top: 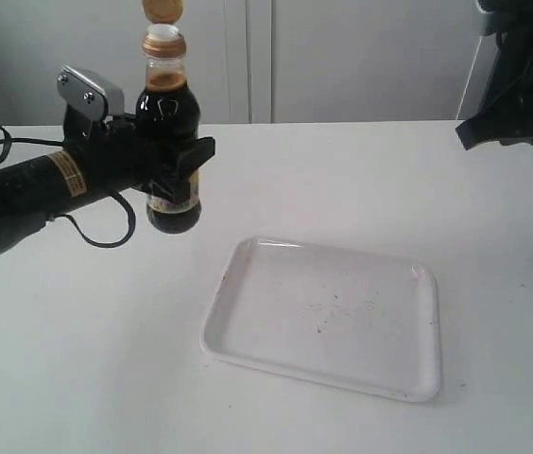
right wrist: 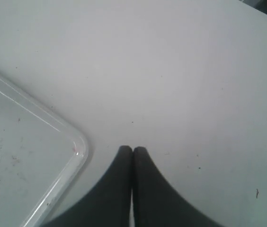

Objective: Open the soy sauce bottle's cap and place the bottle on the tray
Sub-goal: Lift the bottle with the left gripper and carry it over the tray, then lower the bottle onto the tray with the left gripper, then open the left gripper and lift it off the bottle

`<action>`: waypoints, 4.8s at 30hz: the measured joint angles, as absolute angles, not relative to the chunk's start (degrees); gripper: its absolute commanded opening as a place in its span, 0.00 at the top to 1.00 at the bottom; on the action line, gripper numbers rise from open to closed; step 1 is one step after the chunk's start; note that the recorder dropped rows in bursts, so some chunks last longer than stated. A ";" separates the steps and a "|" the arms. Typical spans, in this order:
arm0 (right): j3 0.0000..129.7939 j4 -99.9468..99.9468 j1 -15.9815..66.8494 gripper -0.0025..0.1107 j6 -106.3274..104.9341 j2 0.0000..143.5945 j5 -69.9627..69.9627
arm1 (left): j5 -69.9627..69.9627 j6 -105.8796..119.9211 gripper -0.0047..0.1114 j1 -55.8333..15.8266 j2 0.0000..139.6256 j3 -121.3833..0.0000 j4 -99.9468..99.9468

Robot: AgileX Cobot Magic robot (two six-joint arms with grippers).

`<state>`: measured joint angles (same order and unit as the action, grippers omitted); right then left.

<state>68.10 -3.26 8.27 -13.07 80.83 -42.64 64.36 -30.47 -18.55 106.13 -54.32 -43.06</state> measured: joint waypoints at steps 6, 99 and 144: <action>68.10 -3.26 8.27 0.98 -13.07 80.83 -42.26 | 64.48 -28.53 0.96 -22.78 105.52 -54.32 -41.97; 68.10 -4.67 5.63 0.98 -9.42 80.83 -38.94 | 70.63 -17.88 0.19 -44.62 115.79 -50.45 -26.43; 68.10 -3.69 5.63 0.98 -9.14 80.83 -38.94 | 67.39 -9.96 0.05 -44.62 100.14 -50.16 -21.92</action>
